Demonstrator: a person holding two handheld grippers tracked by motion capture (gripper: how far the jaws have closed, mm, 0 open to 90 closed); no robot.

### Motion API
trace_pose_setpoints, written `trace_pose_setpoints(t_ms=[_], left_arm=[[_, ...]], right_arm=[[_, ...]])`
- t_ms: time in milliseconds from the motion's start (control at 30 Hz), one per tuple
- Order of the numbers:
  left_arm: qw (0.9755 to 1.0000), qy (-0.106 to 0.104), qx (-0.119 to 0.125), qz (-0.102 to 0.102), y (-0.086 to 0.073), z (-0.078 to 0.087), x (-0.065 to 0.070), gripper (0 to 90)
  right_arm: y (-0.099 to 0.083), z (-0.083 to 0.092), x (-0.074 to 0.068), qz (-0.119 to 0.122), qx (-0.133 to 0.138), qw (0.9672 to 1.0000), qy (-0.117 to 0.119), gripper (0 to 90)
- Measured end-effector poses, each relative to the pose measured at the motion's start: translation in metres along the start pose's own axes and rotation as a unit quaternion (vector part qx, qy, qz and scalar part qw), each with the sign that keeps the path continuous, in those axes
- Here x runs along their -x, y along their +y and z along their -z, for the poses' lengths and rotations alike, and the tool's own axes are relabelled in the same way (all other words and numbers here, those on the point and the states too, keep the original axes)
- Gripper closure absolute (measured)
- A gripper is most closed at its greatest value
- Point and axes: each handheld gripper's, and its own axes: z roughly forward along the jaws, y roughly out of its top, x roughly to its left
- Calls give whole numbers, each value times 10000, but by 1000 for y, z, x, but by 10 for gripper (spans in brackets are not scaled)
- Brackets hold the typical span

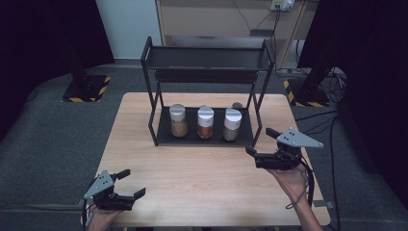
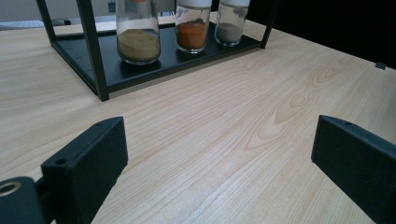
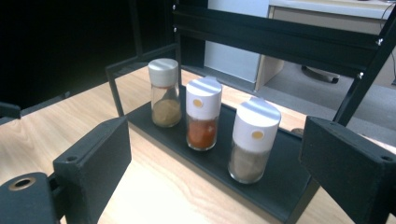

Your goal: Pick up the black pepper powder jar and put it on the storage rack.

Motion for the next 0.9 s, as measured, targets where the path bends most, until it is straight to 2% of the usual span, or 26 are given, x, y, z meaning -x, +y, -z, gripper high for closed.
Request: trace_pose_setpoints(t_ms=[200, 300, 367, 667, 900], left_arm=[[10000, 0, 10, 4, 0, 1, 0, 26], [10000, -1, 25, 11, -1, 1, 0, 26], [10000, 0, 29, 13, -1, 1, 0, 26], [10000, 19, 22, 9, 0, 1, 0, 26], [10000, 2, 71, 18, -2, 2, -1, 25]], right_arm=[[-9, 18, -6, 15, 10, 10000, -13, 93], [-14, 28, -7, -61, 34, 10000, 12, 93], [-18, 36, -10, -26, 45, 10000, -66, 92], [-41, 65, -13, -165, 114, 9995, -232, 93], [-62, 79, -14, -278, 64, 9989, -377, 92]])
